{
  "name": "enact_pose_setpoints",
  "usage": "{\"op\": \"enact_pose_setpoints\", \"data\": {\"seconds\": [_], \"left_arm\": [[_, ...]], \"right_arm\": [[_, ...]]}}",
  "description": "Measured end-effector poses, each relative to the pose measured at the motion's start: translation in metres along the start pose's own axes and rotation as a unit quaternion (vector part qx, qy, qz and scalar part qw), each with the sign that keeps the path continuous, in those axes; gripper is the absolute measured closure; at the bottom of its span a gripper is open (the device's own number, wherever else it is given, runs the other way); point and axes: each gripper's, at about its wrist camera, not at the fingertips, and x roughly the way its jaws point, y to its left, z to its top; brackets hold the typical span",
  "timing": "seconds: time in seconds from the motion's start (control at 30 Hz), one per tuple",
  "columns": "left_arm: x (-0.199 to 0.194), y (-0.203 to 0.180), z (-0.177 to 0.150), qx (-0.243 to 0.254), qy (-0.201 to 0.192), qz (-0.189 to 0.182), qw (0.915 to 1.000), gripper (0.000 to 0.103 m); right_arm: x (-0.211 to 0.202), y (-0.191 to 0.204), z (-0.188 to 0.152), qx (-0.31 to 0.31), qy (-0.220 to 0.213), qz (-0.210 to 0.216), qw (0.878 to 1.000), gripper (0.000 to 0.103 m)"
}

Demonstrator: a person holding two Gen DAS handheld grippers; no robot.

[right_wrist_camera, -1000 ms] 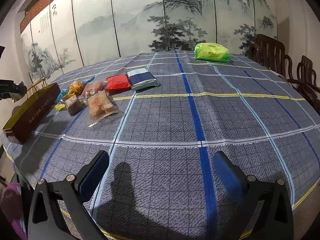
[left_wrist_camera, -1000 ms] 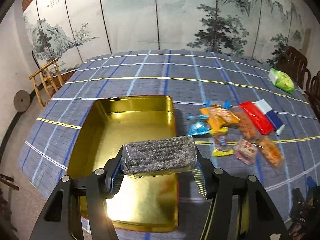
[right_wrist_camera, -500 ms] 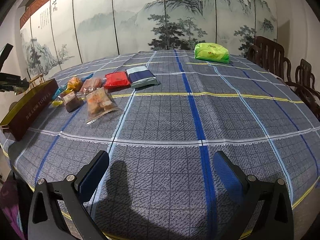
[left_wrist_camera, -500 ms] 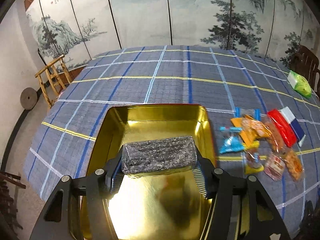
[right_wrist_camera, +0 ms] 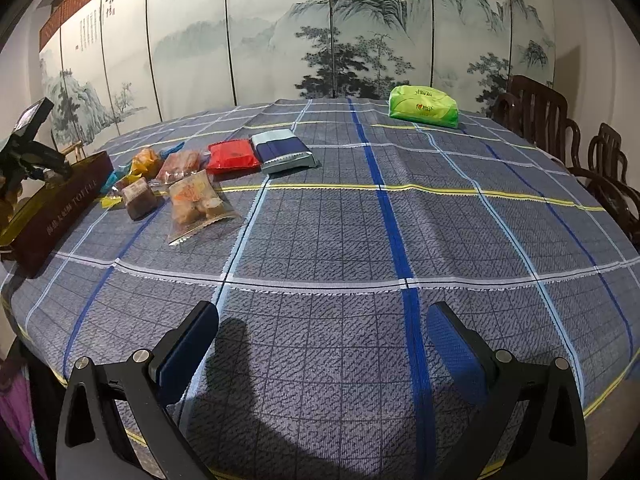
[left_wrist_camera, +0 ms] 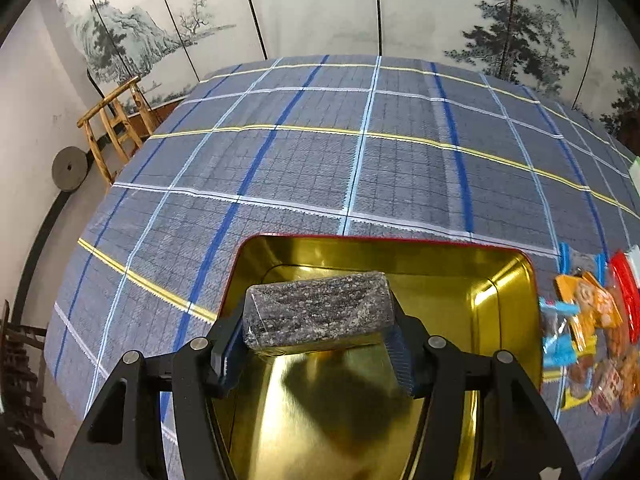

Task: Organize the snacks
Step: 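Carry the seaweed block over the gold tin and release it with the left gripper, then grasp the orange-printed pastry bag with the right gripper and drop it into the tin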

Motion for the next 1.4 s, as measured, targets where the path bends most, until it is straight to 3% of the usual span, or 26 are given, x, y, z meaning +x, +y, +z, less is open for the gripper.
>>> {"op": "enact_pose_setpoints", "data": {"seconds": [0.23, 0.43, 0.53, 0.7, 0.83, 0.97, 1.1, 1.17, 1.27, 1.33, 1.4], "left_arm": [[0.013, -0.001, 0.004, 0.014, 0.005, 0.015, 0.9998, 0.044], [-0.002, 0.0, 0.002, 0.029, -0.026, 0.029, 0.9988, 0.037], [-0.026, 0.006, -0.004, 0.013, -0.042, 0.009, 0.999, 0.037], [-0.094, 0.001, -0.038, -0.002, -0.097, -0.019, 0.9951, 0.031], [-0.138, -0.004, -0.08, -0.007, -0.117, -0.043, 0.9922, 0.024], [-0.162, -0.007, -0.114, -0.006, -0.116, -0.069, 0.9909, 0.021], [-0.17, -0.008, -0.139, -0.002, -0.099, -0.076, 0.9922, 0.021], [-0.171, -0.009, -0.145, -0.002, -0.09, -0.083, 0.9924, 0.021], [-0.171, -0.015, -0.149, 0.007, -0.084, -0.087, 0.9927, 0.021], [-0.17, -0.018, -0.151, 0.012, -0.081, -0.089, 0.9926, 0.021], [-0.17, -0.022, -0.152, 0.014, -0.076, -0.098, 0.9921, 0.021]], "right_arm": [[0.0, 0.0, 0.0, 0.0, 0.0, 0.0, 1.0, 0.0], [0.001, 0.0, 0.002, 0.003, 0.007, 0.006, 1.0, 0.0], [-0.001, 0.004, 0.01, -0.007, 0.01, 0.034, 0.999, 0.0], [-0.004, 0.033, 0.043, -0.088, 0.006, 0.097, 0.991, 0.002], [0.016, 0.05, 0.075, -0.113, 0.02, 0.147, 0.982, 0.01], [0.045, 0.072, 0.095, -0.157, 0.046, 0.163, 0.973, 0.02], [0.073, 0.078, 0.103, -0.173, 0.082, 0.157, 0.969, 0.024], [0.083, 0.079, 0.107, -0.171, 0.105, 0.177, 0.964, 0.024], [0.095, 0.084, 0.106, -0.19, 0.134, 0.161, 0.959, 0.027], [0.102, 0.09, 0.1, -0.209, 0.153, 0.15, 0.954, 0.038], [0.098, 0.091, 0.1, -0.213, 0.151, 0.156, 0.953, 0.056]]}}
